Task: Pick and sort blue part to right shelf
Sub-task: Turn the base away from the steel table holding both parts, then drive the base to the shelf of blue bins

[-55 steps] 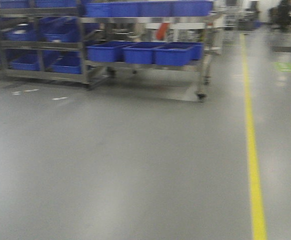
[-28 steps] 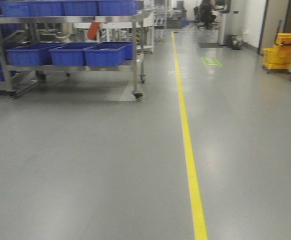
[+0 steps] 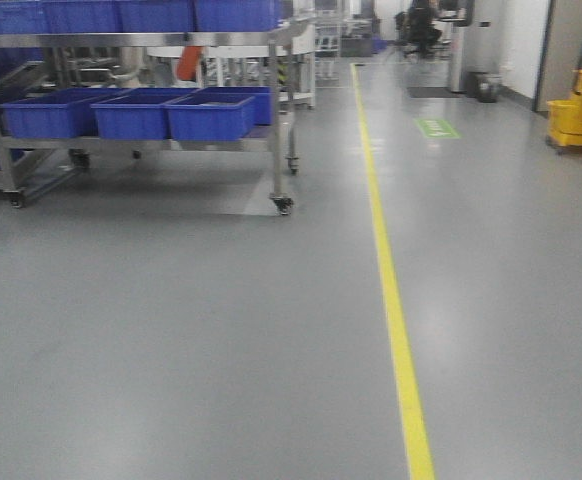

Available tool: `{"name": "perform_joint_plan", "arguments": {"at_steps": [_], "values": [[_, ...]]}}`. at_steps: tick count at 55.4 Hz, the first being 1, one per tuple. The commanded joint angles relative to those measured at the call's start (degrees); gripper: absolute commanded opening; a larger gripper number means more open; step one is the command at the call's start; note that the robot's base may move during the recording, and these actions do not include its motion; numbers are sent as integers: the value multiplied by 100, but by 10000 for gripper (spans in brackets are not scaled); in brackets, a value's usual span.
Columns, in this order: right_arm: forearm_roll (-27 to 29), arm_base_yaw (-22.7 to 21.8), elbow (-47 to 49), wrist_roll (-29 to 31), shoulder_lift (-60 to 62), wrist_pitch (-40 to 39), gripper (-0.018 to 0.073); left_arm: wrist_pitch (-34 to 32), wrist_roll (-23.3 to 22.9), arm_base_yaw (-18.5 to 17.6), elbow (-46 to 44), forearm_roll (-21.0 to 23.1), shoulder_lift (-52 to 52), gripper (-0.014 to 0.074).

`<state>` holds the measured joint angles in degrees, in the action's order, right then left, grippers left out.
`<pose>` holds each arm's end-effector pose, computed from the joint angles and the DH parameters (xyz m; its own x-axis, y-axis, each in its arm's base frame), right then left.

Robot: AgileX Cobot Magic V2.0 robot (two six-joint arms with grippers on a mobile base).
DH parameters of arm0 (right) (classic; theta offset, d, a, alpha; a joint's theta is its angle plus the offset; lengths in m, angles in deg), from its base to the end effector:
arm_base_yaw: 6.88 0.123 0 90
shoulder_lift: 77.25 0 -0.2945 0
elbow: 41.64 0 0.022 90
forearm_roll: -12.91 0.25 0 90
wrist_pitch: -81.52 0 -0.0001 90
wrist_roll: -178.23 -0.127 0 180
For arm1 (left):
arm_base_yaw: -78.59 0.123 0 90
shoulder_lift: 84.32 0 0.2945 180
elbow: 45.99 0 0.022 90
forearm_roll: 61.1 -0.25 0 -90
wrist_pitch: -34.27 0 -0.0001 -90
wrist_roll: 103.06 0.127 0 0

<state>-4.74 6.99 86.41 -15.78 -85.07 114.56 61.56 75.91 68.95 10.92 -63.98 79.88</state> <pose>0.0423 -0.0112 0.3044 -0.0252 -0.0226 -0.9994 -0.0764 0.9969 -0.0206 0.0733 -0.0095 0.2764 -0.1668 0.0554 -0.9844 0.1495 0.9883 0.0303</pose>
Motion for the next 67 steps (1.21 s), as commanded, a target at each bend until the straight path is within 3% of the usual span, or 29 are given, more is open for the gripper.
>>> {"name": "perform_joint_plan", "arguments": {"at_steps": [1,67], "values": [[-137,-22,155,56,-89,-547,83,-545,-36,15,-159,-1,-72,315],[-137,-21,155,56,-89,-547,83,-545,-36,15,-159,-1,-72,315]]}}
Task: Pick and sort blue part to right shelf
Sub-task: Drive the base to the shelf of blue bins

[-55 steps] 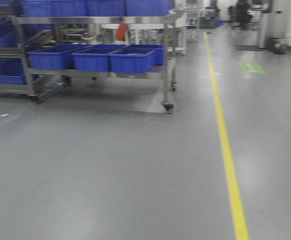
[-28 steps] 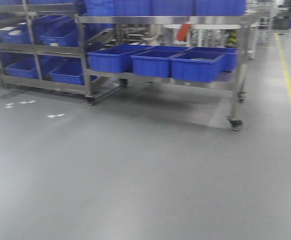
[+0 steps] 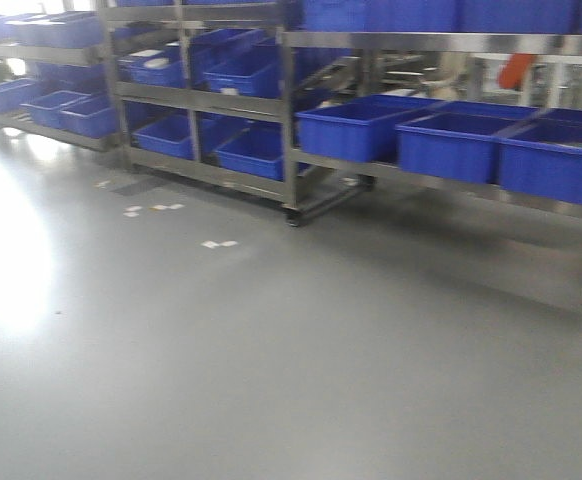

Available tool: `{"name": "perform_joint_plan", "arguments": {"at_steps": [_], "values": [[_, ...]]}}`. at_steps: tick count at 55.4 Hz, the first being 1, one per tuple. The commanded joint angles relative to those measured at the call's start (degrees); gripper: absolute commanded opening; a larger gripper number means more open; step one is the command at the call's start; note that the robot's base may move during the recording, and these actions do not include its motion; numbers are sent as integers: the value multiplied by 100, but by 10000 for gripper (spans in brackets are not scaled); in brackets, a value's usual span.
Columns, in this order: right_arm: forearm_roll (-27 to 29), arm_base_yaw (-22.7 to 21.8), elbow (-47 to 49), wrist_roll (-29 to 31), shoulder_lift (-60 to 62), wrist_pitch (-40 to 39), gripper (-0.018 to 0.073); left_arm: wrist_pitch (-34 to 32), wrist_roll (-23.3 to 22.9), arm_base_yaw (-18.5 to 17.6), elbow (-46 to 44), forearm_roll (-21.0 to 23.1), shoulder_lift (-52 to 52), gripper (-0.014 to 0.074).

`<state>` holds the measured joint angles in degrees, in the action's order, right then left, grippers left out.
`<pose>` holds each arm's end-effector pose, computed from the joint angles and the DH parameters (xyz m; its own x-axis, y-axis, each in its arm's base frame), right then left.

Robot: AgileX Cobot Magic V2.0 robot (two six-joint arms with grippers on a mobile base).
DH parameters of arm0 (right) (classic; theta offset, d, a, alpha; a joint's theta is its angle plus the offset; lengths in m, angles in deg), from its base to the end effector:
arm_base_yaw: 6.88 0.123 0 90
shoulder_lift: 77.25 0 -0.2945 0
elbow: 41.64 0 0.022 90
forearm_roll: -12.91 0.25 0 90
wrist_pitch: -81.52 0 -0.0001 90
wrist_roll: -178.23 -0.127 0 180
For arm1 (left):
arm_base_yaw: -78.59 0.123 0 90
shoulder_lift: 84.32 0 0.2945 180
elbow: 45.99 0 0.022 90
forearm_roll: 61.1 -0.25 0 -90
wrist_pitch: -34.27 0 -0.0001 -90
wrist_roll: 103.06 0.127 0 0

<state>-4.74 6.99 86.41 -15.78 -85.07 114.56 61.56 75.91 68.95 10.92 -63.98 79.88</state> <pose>0.0423 -0.0112 0.3044 -0.0252 -0.0226 -0.9994 -0.0764 0.9969 -0.0206 0.0733 -0.0095 0.2764 -0.1668 0.0554 -0.9844 0.1495 0.9883 0.0303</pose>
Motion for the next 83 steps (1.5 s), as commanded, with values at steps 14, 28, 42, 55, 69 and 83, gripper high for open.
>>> {"name": "perform_joint_plan", "arguments": {"at_steps": [14,28,42,55,69,83], "values": [[-137,-21,155,56,-89,-547,83,-545,-36,15,-159,-1,-72,315],[-137,-21,155,56,-89,-547,83,-545,-36,15,-159,-1,-72,315],[-137,-15,155,56,-84,-550,83,-545,-36,15,-159,-1,-72,315],[-137,-15,155,56,-84,-543,83,-545,-36,15,-159,-1,-72,315],[-137,-15,155,56,-84,-550,83,-545,-36,15,-159,-1,-72,315],[-137,-15,155,56,-84,-544,83,-545,-36,15,-159,-1,-72,315]]}}
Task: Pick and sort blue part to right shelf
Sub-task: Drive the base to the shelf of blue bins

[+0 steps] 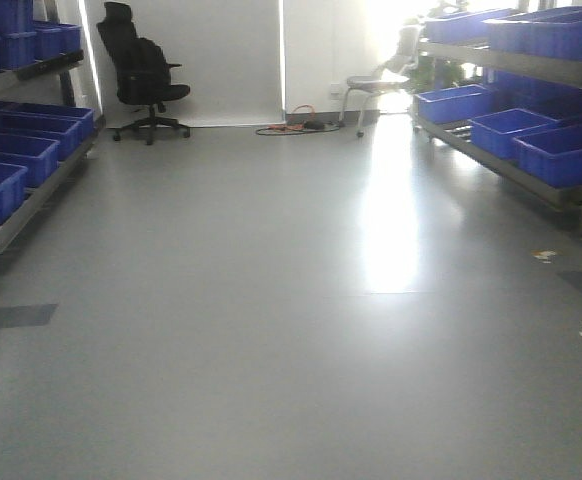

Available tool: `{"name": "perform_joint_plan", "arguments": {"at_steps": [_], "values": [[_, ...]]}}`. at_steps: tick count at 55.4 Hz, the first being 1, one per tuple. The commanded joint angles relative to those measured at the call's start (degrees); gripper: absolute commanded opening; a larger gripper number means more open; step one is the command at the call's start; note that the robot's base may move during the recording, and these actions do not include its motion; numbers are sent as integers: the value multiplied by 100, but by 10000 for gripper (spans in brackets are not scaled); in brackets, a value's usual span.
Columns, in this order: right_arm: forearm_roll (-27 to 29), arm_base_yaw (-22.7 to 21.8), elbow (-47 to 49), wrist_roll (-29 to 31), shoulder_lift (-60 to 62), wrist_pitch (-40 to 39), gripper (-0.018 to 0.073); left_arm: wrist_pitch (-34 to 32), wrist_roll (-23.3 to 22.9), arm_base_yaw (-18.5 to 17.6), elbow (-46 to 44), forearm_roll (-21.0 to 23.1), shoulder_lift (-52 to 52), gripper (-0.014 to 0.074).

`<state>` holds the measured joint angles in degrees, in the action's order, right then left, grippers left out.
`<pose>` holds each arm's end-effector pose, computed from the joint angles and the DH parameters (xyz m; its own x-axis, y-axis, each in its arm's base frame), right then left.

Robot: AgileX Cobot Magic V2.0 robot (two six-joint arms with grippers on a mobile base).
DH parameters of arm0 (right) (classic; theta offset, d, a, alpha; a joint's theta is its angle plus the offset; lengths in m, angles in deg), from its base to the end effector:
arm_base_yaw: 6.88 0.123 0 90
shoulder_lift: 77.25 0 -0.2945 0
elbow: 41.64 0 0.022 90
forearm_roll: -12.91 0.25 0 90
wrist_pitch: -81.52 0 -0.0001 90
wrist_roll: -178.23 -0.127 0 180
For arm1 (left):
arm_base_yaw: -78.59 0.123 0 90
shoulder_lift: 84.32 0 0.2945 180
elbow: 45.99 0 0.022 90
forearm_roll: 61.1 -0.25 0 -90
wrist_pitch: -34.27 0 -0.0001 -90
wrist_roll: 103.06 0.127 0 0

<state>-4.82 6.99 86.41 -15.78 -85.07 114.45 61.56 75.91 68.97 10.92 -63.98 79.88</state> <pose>0.0423 -0.0112 0.3047 -0.0231 -0.0236 -0.9995 -0.0762 0.9969 -0.0218 0.0733 -0.0094 0.2764 -0.1668 0.0553 -0.9844 0.1492 0.9883 0.0303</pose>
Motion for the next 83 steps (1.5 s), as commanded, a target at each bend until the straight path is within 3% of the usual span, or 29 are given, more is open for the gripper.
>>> {"name": "perform_joint_plan", "arguments": {"at_steps": [1,83], "values": [[-129,-15,155,56,-84,-533,83,-545,-36,13,-159,-1,-72,315],[-129,-15,155,56,-84,-539,83,-545,-36,13,-150,-1,-72,315]]}}
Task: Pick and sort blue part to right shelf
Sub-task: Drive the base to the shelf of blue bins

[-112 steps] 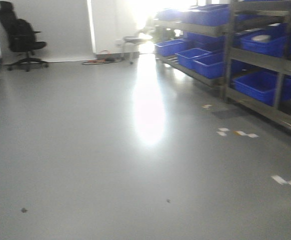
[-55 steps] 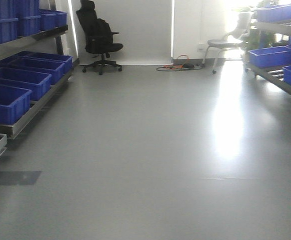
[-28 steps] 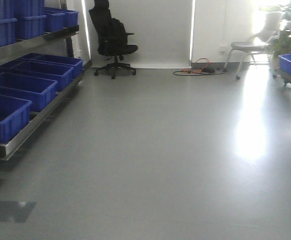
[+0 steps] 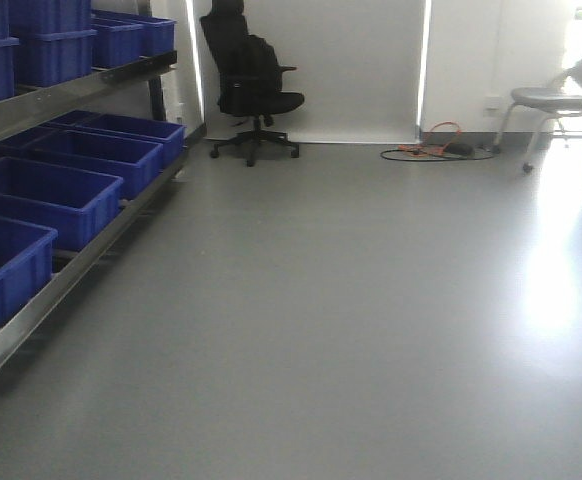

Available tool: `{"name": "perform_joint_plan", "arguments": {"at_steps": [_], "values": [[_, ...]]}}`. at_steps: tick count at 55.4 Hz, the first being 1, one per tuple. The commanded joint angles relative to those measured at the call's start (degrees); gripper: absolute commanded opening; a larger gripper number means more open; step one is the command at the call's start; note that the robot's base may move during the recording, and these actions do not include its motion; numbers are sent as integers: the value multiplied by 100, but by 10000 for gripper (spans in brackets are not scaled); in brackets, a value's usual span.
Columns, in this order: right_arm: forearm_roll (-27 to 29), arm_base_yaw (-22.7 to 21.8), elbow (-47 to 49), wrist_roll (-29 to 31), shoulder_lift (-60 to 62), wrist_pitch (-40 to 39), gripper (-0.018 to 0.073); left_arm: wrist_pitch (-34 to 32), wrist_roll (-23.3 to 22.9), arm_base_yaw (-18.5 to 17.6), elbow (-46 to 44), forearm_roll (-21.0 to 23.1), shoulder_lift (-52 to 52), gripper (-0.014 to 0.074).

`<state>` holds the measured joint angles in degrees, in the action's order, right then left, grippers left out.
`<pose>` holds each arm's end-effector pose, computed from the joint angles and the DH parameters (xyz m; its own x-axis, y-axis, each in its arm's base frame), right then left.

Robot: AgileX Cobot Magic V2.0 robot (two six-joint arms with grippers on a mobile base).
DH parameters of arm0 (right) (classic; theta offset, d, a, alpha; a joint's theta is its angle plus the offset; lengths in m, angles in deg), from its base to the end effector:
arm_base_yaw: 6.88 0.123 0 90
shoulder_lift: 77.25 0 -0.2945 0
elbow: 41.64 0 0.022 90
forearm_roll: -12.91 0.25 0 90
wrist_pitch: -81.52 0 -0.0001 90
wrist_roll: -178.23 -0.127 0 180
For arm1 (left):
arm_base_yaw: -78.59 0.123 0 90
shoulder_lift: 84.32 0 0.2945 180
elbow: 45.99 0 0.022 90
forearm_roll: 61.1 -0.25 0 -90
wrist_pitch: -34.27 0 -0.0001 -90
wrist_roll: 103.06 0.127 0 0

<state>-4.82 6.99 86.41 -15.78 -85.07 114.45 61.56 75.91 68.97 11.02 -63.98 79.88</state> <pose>0.0423 -0.0112 0.3047 -0.0231 -0.0236 -0.9995 -0.0762 0.9969 -0.0218 0.0734 -0.0095 0.2758 -0.1685 0.0556 -0.9841 0.1493 0.9883 0.0303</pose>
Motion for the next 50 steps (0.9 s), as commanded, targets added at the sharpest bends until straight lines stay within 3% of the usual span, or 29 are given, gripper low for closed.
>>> {"name": "perform_joint_plan", "arguments": {"at_steps": [1,50], "values": [[-129,-15,155,56,-84,-539,83,-545,-36,13,-160,-1,-72,315],[-129,-15,155,56,-84,-539,83,-545,-36,13,-160,-1,-72,315]]}}
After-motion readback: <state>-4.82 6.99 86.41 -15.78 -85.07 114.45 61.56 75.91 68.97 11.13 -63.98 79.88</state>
